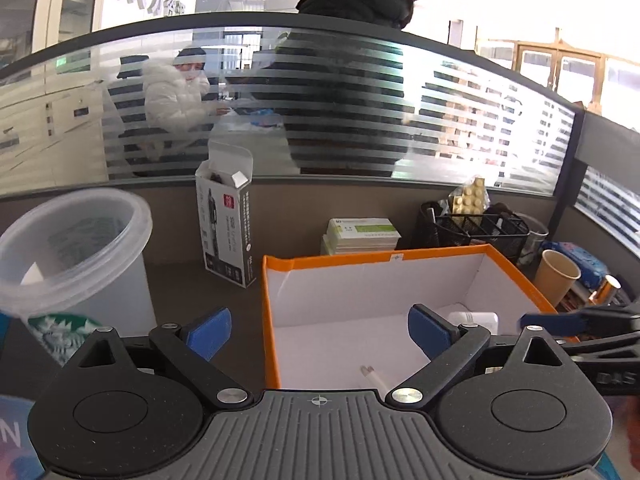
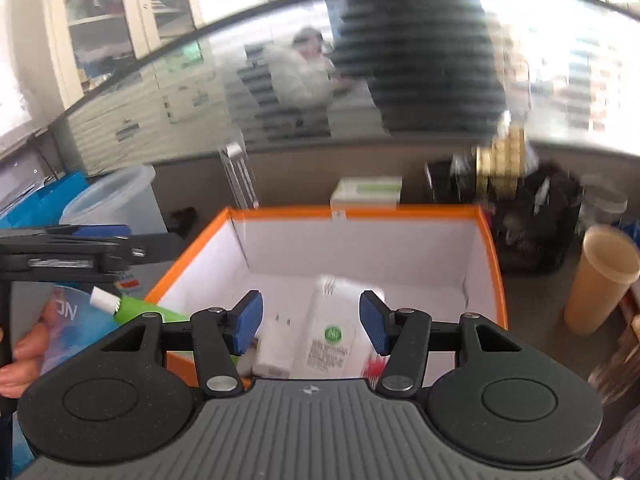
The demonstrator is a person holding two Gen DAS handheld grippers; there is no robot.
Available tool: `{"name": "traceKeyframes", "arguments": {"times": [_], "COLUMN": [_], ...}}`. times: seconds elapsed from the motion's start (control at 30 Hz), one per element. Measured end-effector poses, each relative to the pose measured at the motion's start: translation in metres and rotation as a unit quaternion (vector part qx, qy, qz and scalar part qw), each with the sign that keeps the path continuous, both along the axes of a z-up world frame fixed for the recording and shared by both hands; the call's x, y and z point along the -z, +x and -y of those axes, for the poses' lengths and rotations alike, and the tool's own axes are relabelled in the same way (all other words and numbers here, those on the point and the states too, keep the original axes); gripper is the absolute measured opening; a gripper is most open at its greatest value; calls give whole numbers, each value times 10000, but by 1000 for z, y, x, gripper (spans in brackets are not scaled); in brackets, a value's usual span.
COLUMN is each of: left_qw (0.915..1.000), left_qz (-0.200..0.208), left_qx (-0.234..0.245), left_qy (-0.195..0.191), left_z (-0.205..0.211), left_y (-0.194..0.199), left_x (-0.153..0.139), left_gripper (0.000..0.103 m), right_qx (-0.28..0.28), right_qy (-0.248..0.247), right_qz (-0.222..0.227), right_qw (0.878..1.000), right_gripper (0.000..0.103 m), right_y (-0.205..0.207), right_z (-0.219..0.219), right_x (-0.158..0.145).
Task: Organize rigid objects
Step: 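Open both tools to drop the green tube and power bank into the box, then move both tools back to the pens lying on the mat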
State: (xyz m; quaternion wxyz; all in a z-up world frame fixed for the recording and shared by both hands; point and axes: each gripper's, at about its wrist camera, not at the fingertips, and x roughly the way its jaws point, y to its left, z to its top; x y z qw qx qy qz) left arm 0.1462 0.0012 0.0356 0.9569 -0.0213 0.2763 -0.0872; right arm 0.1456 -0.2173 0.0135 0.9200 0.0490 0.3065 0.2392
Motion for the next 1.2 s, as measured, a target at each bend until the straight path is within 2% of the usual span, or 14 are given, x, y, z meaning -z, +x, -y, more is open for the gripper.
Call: {"name": "traceKeyframes", "arguments": {"times": [0.1, 0.23, 0.3, 0.4, 0.47, 0.6, 0.77, 0.9, 1.03, 1.07, 1.2], "left_qw": [10000, 9999, 9998, 9997, 9996, 9990, 9974, 9967, 9948, 9946, 9932], "left_qz": [-15, -85, -150, -212, -273, -395, -562, -616, -581, -585, -720], "left_qx": [66, 65, 63, 86, 122, 180, 269, 389, 597, 583, 437], "left_qy": [-31, -54, -70, -16, 14, 100, 350, 361, 587, 625, 805], "left_z": [-3, -8, -11, -13, -14, -16, -15, -16, -9, -8, -4], "left_y": [-14, -30, -37, -47, -53, -61, -71, -81, -89, -90, -82], "left_x": [5, 14, 20, 28, 34, 47, 69, 79, 88, 89, 99], "left_gripper": [99, 99, 99, 99, 99, 100, 100, 100, 100, 100, 100], "right_qx": [119, 258, 215, 37, 29, 6, -305, -434, -506, -498, -327], "right_qy": [95, 59, 136, 532, 633, 390, -89, -378, -672, -709, -524], "right_qz": [-327, -625, -617, -512, -380, 92, 668, 579, 457, 440, 400], "right_qw": [9994, 9977, 9978, 9973, 9973, 9992, 9973, 9967, 9954, 9953, 9973], "right_gripper": [52, 57, 57, 56, 56, 57, 63, 62, 60, 57, 48], "right_y": [13, 32, 34, 27, 17, -17, -73, -105, -126, -131, -139], "right_z": [-1, -8, -13, -14, -13, -13, -9, -8, -11, -13, -27], "right_x": [17, 38, 45, 43, 37, 21, 25, 44, 67, 72, 85]}}
